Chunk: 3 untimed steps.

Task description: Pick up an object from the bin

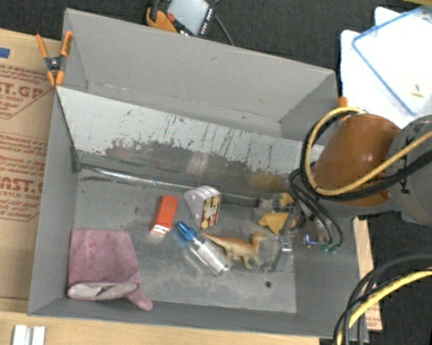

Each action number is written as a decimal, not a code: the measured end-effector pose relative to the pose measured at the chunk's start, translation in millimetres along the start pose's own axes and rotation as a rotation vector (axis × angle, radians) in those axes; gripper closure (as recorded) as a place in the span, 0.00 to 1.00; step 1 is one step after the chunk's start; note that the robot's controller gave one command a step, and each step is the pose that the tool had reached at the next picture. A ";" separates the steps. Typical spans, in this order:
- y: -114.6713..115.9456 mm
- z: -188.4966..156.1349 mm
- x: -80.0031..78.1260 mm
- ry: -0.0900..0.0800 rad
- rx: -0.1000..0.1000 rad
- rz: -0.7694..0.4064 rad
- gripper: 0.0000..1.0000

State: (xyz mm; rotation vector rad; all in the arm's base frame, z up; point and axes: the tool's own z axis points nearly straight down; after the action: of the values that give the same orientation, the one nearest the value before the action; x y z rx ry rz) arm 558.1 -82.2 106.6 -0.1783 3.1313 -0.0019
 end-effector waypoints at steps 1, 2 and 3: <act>-22.9 25.5 -2.7 0.001 -0.008 0.366 0.00; 10.7 34.8 -1.3 -0.001 -0.001 0.002 0.00; 21.1 31.5 6.4 0.000 -0.004 0.369 1.00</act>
Offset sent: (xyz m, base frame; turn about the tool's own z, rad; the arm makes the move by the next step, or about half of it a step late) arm -0.0016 0.0197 -0.0366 -0.0164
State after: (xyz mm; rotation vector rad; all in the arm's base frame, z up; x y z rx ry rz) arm 549.5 -62.0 75.0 0.3988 3.1106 0.0055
